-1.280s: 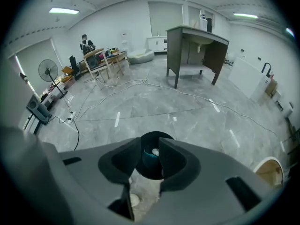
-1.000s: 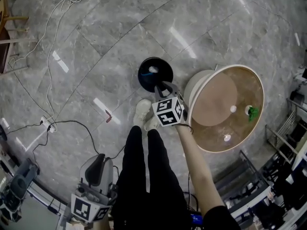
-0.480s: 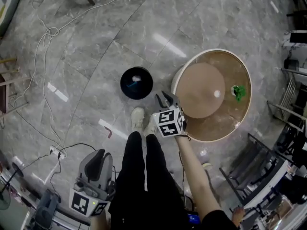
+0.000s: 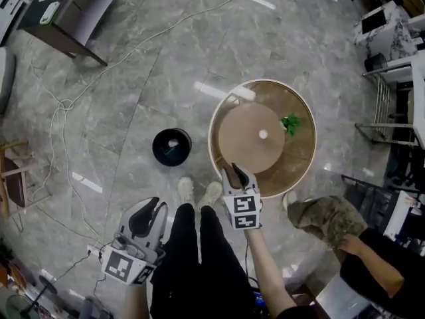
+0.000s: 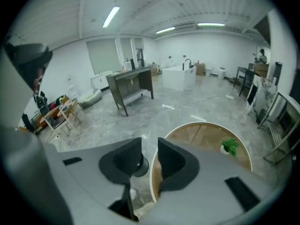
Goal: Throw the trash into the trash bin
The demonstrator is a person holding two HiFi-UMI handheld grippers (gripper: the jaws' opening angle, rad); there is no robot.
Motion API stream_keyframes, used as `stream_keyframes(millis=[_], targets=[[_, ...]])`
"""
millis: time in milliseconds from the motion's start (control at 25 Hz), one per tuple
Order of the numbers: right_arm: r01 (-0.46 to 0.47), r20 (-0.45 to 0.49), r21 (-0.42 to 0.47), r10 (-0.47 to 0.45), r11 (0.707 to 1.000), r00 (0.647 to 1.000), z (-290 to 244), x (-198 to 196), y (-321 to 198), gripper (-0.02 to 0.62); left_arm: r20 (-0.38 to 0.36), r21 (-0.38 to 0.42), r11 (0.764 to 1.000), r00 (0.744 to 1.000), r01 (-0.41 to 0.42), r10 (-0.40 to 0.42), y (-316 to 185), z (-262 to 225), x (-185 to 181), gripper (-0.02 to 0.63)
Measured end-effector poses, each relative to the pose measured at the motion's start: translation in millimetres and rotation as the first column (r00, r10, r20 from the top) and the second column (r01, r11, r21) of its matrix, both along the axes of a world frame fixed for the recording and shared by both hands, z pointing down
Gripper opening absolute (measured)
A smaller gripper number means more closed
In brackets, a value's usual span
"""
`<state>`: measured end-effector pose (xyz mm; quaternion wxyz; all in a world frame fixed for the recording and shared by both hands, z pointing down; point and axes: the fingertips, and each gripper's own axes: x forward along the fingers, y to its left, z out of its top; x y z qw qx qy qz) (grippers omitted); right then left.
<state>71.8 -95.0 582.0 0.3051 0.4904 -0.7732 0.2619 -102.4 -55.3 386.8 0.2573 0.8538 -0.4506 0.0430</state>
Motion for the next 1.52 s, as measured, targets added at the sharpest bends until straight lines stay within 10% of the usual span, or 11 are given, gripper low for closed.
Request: stream_keyframes(millis=[320, 840, 1160, 1520], targets=[[-0.208, 0.172, 0.264, 0.167, 0.942, 0.971, -183.7, 47.8, 18.5, 0.1, 0.062, 0.187, 0.972, 0.99, -0.139, 0.129, -35.1, -94.3, 52.7, 0.063], [-0.437, 0.486, 0.584, 0.137, 0.684, 0.863, -401.8, 97.1, 79.9, 0.003, 0.038, 0.405, 0.904, 0.99, -0.14, 0.136, -28.4, -210.5, 57.2, 0.061], [-0.456, 0.436, 0.625, 0.202, 0.634, 0.877, -416.2, 117.2, 92.4, 0.003, 0.029, 0.474, 0.873, 0.993, -0.114, 0.114, -30.2, -234.2, 48.2, 0.051], [-0.437, 0.404, 0.63, 0.21, 0.642, 0.891, -417.5, 115.0, 89.9, 0.003, 0.024, 0.487, 0.864, 0.991, -0.127, 0.132, -31.1, -237.9, 56.5, 0.048]])
